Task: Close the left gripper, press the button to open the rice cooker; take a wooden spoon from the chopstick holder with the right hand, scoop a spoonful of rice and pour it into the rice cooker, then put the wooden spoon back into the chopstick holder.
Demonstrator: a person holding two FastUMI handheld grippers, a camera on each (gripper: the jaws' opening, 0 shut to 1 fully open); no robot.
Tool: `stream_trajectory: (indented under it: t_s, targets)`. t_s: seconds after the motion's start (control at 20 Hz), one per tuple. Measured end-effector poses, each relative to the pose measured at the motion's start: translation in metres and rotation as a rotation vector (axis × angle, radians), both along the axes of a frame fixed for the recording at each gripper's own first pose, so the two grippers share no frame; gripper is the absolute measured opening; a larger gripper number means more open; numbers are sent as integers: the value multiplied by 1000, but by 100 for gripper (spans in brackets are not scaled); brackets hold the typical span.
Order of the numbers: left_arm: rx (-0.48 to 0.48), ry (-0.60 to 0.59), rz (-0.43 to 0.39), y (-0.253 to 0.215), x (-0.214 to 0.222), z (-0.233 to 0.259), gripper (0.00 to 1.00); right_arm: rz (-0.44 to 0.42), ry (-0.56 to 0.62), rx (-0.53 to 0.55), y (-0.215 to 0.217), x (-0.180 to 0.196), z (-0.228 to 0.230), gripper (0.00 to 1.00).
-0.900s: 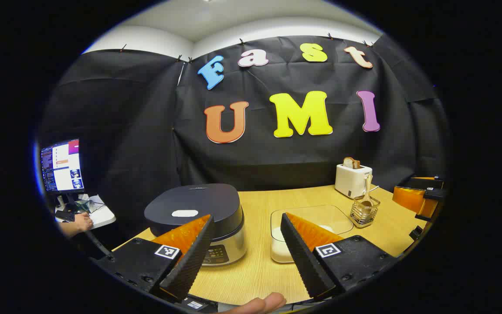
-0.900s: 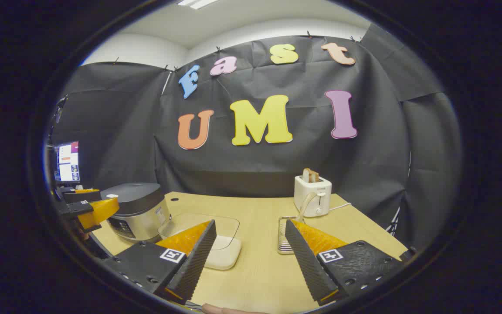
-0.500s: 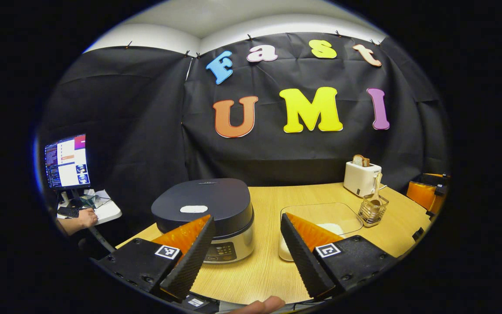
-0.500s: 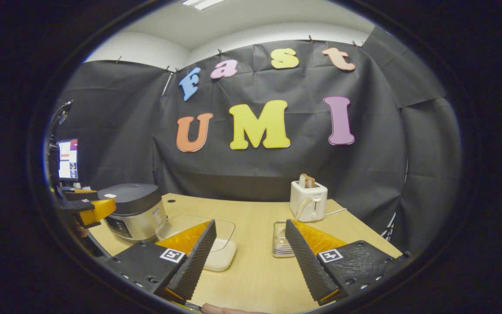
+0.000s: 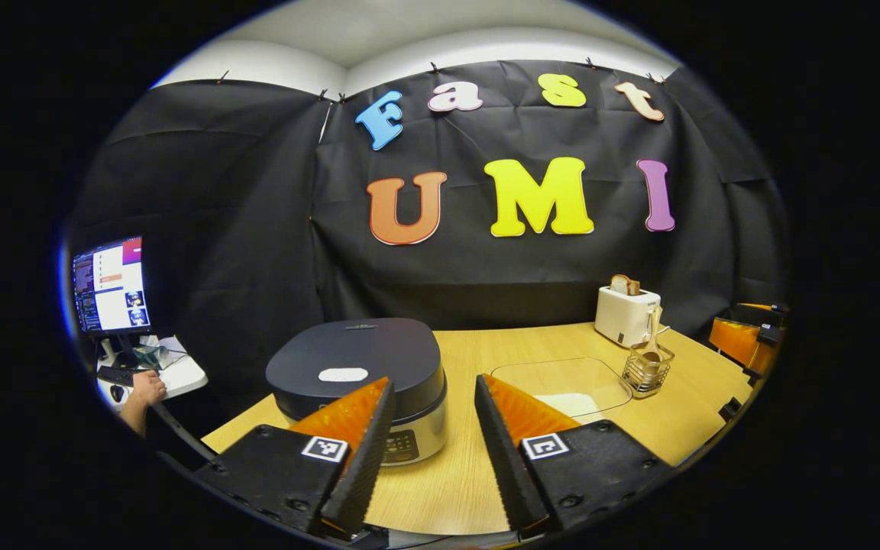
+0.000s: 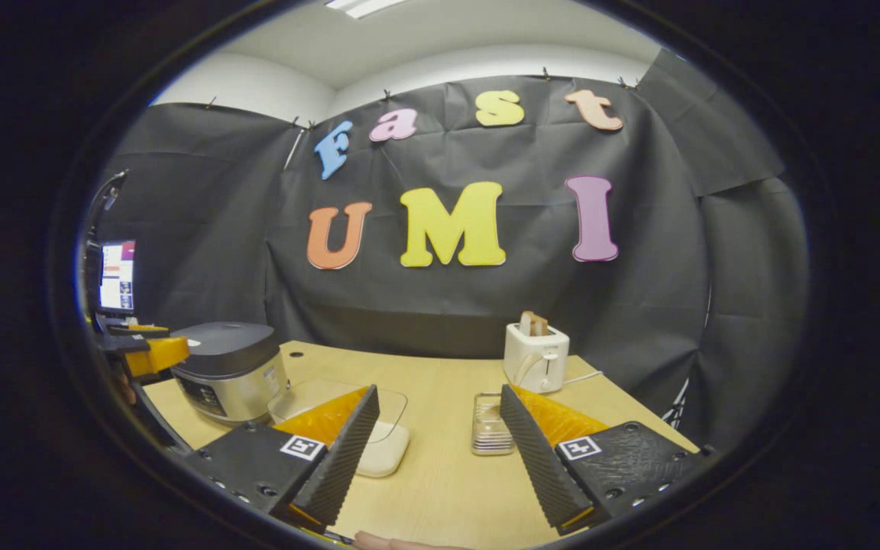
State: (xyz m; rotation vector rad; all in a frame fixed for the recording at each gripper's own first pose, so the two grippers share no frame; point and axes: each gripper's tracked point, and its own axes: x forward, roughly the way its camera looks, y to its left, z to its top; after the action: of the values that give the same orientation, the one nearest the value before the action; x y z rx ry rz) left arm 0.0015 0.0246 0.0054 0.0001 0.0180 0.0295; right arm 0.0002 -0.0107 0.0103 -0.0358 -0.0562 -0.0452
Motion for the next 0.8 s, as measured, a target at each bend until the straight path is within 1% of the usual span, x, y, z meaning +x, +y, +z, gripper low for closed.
stream_trajectory:
  t_s: [0.05,0.1,0.15,0.2,0.25,0.3,0.35,0.45,0.6,0.8]
  targets:
    - [6,5,11,5,0,2,55,-4,-4,0,-1,0,0,94]
    - [9,10,15,8,-1,4,51,-7,-6,0,-2,1,1,94]
    - [6,15,17,12,0,6,34,-11,-7,0,-3,1,1,94]
    - [-6,22,15,15,-1,9,29,-15,-6,4,-4,1,1,94]
    - [-22,35,20,17,0,10,18,-17,-5,8,-4,0,0,94]
    - [-27,42,20,19,1,13,14,-16,-4,10,-3,0,1,94]
    - [-37,59,14,20,3,13,8,-17,-6,12,-3,0,1,94]
    - [-48,100,23,32,7,12,3,-30,-16,11,-6,0,3,94]
    - [-76,169,14,42,20,-1,2,-53,-30,9,-11,1,6,94]
    - [-101,255,51,61,35,-20,3,-63,-39,1,-14,0,8,94]
